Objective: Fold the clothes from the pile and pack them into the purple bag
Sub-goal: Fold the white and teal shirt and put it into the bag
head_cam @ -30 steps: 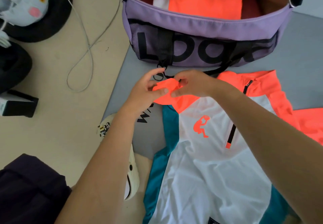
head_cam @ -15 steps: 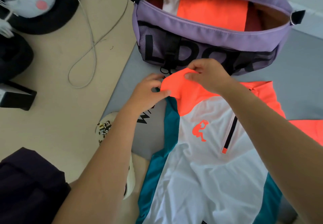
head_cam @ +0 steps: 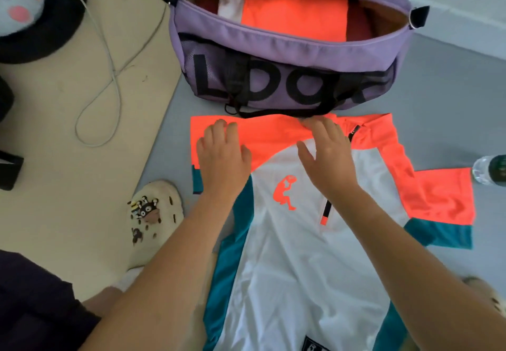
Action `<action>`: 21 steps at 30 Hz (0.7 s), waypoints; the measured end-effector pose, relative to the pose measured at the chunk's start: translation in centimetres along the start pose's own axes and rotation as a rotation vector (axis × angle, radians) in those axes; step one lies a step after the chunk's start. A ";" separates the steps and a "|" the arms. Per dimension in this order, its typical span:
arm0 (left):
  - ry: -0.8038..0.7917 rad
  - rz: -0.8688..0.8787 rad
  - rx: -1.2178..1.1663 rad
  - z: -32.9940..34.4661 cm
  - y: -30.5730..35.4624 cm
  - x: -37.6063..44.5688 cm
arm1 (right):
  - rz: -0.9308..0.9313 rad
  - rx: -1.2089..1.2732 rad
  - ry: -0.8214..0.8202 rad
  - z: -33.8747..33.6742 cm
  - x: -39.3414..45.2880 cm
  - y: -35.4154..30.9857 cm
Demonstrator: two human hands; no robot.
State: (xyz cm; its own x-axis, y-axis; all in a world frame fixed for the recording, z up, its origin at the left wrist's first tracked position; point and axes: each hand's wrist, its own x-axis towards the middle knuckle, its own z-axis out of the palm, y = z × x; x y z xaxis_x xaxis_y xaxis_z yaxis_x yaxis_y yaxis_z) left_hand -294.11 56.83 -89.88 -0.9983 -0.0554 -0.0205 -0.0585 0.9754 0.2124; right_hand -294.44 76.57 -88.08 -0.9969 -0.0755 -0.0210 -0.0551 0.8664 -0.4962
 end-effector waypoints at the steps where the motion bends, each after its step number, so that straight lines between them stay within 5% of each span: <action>1: -0.028 0.154 -0.049 0.9 1.7 -0.7 | 0.050 -0.040 -0.013 -0.3 -1.6 1.4; 3: -0.186 0.383 -0.089 2.6 4.5 -2.2 | 0.144 -0.119 -0.046 -0.9 -4.5 4.1; 6: -0.422 0.482 0.054 5.4 5.5 -3.8 | 0.282 -0.216 -0.068 -2.1 -8.1 8.3; 13: -0.303 0.417 0.076 6.2 9.6 -4.5 | 0.605 -0.207 -0.025 -6.7 -9.4 16.8; 15: -0.345 0.537 0.068 6.4 12.0 -5.3 | 0.568 -0.278 -0.121 -7.5 -8.6 18.0; 18: -0.451 0.481 0.054 7.2 14.2 -5.9 | 0.492 -0.360 -0.282 -8.6 -7.4 19.1; 21: -0.473 0.427 0.055 7.5 15.1 -6.3 | 0.338 -0.276 -0.242 -9.5 -7.2 19.5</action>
State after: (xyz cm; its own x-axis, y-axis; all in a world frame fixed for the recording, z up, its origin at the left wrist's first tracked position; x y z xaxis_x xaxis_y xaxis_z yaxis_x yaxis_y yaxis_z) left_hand -288.64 73.55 -93.88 -0.8213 0.4286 -0.3765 0.3569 0.9009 0.2469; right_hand -288.89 98.69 -89.38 -0.9217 0.1482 -0.3585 0.2236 0.9581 -0.1789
